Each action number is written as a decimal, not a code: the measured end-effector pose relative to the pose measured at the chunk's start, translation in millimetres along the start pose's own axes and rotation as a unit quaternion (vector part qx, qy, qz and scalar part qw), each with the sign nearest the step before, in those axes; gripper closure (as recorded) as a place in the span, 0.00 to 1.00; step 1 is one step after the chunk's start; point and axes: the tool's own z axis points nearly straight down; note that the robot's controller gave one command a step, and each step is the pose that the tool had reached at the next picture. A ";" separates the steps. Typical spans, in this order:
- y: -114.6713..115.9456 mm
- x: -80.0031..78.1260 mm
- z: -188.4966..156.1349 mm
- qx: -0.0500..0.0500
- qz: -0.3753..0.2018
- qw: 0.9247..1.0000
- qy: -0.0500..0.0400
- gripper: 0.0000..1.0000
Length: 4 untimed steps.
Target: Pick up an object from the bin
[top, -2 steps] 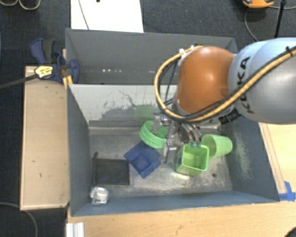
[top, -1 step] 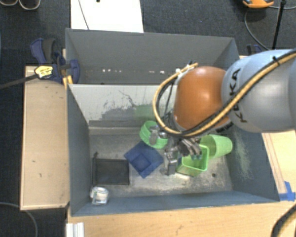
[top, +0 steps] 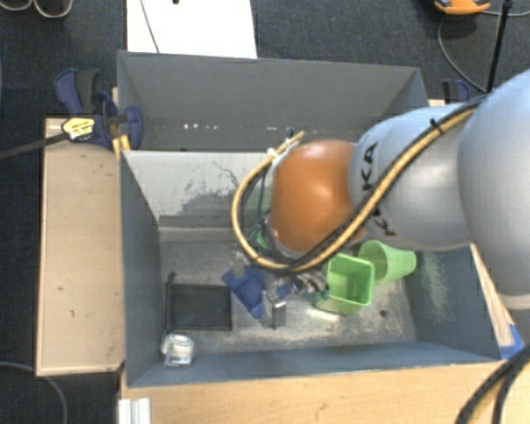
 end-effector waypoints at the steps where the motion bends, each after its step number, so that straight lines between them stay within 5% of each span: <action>1: 22.7 0.2 27.4 0.001 0.038 0.999 -0.001 1.00; 4: 33.7 -11.7 16.7 0.000 0.040 0.999 -0.003 1.00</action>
Offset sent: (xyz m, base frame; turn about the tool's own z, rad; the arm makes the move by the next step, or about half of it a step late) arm 0.0000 0.0000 0.0000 0.0000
